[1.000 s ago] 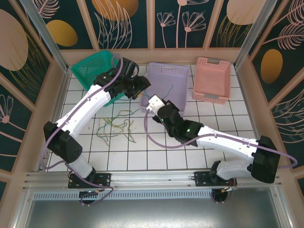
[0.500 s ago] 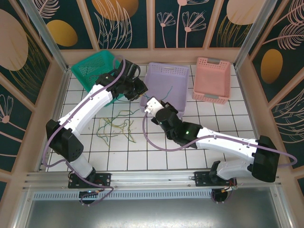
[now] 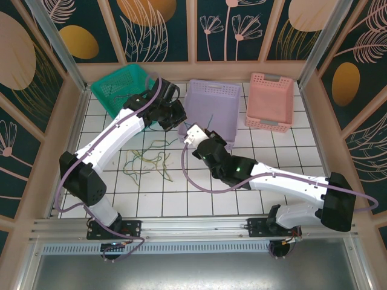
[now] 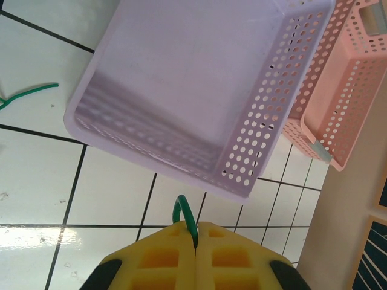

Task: Untangle the cables

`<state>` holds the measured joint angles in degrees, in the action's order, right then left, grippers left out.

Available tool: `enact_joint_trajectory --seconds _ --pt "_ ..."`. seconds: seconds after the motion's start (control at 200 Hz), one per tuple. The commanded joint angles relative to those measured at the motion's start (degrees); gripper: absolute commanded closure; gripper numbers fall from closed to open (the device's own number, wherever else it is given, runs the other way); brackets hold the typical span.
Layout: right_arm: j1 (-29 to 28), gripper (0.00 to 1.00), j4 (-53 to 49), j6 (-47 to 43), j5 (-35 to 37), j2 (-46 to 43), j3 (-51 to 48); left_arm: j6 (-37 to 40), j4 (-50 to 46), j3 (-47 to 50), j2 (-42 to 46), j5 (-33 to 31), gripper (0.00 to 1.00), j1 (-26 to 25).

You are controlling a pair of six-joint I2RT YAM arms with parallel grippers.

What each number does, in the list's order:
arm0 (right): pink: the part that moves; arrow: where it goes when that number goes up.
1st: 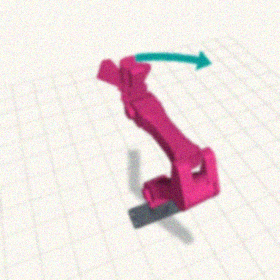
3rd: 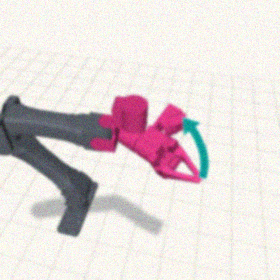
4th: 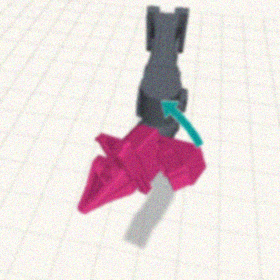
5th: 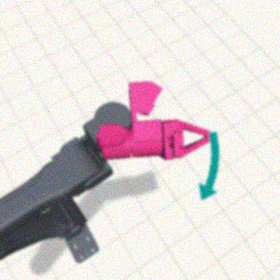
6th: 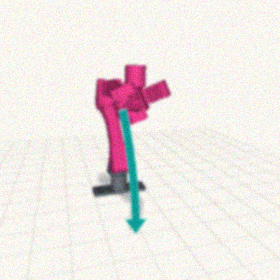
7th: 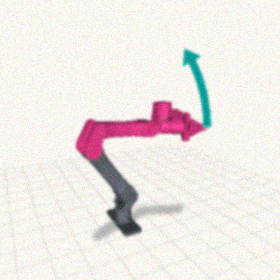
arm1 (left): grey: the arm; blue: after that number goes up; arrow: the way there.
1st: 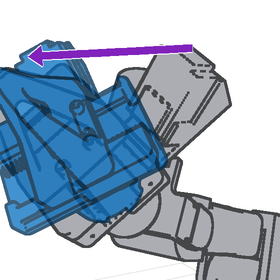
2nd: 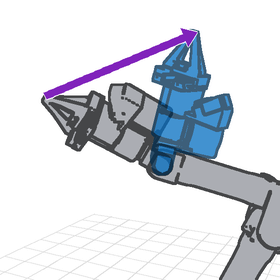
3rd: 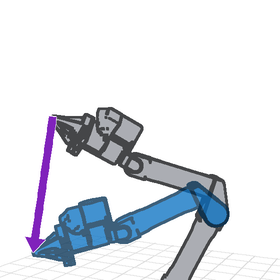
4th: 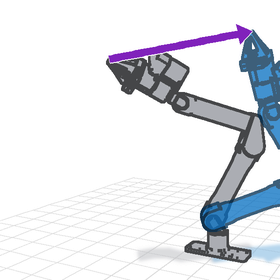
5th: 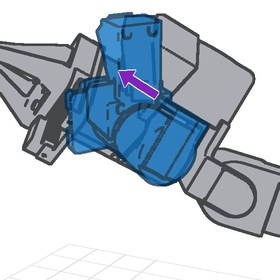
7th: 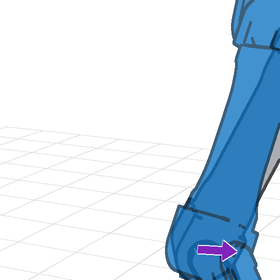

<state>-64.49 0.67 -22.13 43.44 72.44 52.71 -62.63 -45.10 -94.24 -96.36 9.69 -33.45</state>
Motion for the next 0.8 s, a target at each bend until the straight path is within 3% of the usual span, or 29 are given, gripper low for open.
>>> enact_joint_trajectory --seconds 0.0,0.15,0.26,0.375,0.796 --pt "1.17 1.00 -4.15 6.00 -2.49 -2.46 1.63 1.84 2.62 1.51 2.89 -2.70 1.00 0.05" --pt "8.74 1.00 -10.75 14.75 -14.52 -5.07 1.87 7.90 7.52 3.89 5.18 1.45 1.00 0.07" --pt "15.73 1.00 -13.11 18.45 -24.09 -6.98 1.88 14.25 11.48 6.58 6.21 9.08 1.00 0.02" --pt "20.95 1.00 -14.74 19.29 -29.16 -7.02 3.20 20.38 14.35 10.22 7.34 16.11 1.00 0.05" --pt "36.39 1.00 -14.16 7.36 -39.78 -4.36 5.57 35.91 12.56 17.32 9.46 29.40 1.00 -0.98"
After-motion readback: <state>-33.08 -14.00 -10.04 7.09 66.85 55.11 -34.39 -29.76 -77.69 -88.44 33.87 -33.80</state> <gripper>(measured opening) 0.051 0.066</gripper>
